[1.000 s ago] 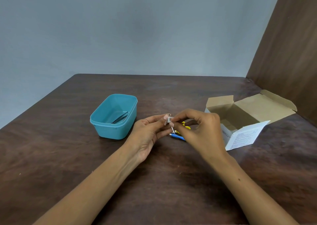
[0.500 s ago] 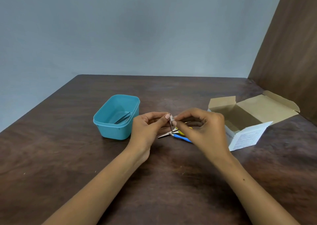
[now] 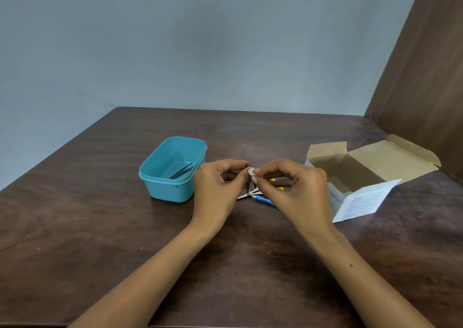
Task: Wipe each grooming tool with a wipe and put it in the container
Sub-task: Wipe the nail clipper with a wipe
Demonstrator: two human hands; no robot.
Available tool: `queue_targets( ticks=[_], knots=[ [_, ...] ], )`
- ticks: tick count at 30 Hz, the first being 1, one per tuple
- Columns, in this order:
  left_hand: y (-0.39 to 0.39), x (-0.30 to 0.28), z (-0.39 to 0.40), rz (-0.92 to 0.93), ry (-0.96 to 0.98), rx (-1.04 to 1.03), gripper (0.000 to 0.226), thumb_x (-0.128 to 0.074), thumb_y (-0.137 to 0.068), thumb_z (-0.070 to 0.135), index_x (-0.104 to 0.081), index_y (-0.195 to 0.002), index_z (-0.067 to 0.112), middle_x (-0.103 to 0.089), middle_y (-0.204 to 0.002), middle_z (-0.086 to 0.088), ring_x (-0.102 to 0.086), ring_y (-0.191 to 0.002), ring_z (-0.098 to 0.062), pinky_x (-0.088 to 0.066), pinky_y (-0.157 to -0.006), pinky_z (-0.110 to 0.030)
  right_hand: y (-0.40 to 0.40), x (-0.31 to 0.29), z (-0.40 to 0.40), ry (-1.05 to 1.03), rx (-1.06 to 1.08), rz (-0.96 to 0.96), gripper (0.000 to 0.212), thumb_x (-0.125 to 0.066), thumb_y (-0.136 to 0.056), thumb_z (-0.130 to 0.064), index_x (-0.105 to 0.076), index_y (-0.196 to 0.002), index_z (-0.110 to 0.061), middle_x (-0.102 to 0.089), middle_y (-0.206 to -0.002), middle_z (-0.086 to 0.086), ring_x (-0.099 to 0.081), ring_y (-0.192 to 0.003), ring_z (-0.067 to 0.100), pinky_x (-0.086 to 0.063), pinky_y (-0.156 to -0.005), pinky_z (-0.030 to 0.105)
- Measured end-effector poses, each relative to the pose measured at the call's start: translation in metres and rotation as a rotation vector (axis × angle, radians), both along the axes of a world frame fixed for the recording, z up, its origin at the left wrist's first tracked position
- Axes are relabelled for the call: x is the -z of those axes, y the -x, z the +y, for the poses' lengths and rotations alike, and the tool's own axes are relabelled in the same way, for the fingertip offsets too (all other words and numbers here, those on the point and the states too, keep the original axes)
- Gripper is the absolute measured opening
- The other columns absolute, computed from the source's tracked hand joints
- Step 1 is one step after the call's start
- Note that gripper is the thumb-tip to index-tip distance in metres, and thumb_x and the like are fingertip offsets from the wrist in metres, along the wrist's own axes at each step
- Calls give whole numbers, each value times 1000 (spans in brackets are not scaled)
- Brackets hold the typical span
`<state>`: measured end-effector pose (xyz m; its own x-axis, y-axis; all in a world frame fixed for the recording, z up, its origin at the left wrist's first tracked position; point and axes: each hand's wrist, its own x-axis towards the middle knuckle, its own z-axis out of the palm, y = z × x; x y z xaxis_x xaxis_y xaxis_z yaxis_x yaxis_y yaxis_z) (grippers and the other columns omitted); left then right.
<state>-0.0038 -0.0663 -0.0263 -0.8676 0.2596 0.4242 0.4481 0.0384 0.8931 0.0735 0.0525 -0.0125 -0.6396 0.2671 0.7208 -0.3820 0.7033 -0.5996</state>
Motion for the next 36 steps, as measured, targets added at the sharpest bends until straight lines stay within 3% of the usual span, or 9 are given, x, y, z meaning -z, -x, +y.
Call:
queue_targets(
  ticks=[6, 9, 14, 18, 23, 26, 36],
  knots=[
    [1, 1, -2, 2, 19, 30, 17, -71, -81, 12, -74, -98, 9, -75, -82, -2, -72, -76, -13, -60, -74, -40, 5, 8, 0, -95, 50, -71, 10, -76, -72, -5, -70, -72, -14, -67, -69, -11, -66, -66, 4, -56, -60, 29],
    [2, 1, -1, -123, -54, 79, 13, -71, -81, 8, -74, -93, 8, -75, -79, -7, -73, -74, -19, -59, -75, -40, 6, 9, 0, -126, 66, -53, 11, -75, -71, -3, -70, -73, -13, -68, -71, -7, -65, -66, 7, -56, -59, 30],
    [-2, -7, -2, -381, -234, 202, 12, -66, -82, 1, -69, -94, -3, -72, -65, -2, -70, -61, -10, -55, -58, -18, 6, 6, 0, -122, 51, -18, 9, -76, -74, -2, -72, -77, -11, -71, -74, -3, -66, -70, 8, -54, -62, 22],
    [1, -8, -4, -473, -287, 224, 15, -64, -84, 2, -69, -97, -3, -73, -78, -10, -71, -68, -15, -57, -61, -21, 2, 7, -1, -31, -31, -114, 14, -76, -72, 0, -73, -74, -14, -72, -74, -8, -68, -70, 2, -56, -63, 19],
    [-4, -9, -2, -556, -290, 300, 10, -63, -85, 2, -71, -90, 3, -73, -72, -6, -71, -68, -13, -58, -62, -21, 4, 2, 2, 45, 40, -33, 11, -77, -74, -4, -74, -78, -14, -72, -73, -7, -68, -69, 1, -54, -66, 15],
    [-3, -11, -2, -616, -328, 309, 9, -61, -85, 1, -69, -88, 2, -73, -70, -5, -71, -64, -12, -59, -66, -23, 3, 2, 2, 51, 28, -82, 13, -77, -73, -3, -74, -76, -15, -71, -72, -9, -68, -68, 0, -52, -65, 12],
    [-5, -17, -2, -697, -418, 334, 9, -59, -86, 0, -67, -90, -1, -72, -72, -8, -70, -62, -13, -55, -56, -19, 3, 1, 0, 57, 29, -105, 12, -76, -74, -2, -74, -77, -13, -69, -71, -11, -67, -69, 1, -52, -64, 11]
  ],
)
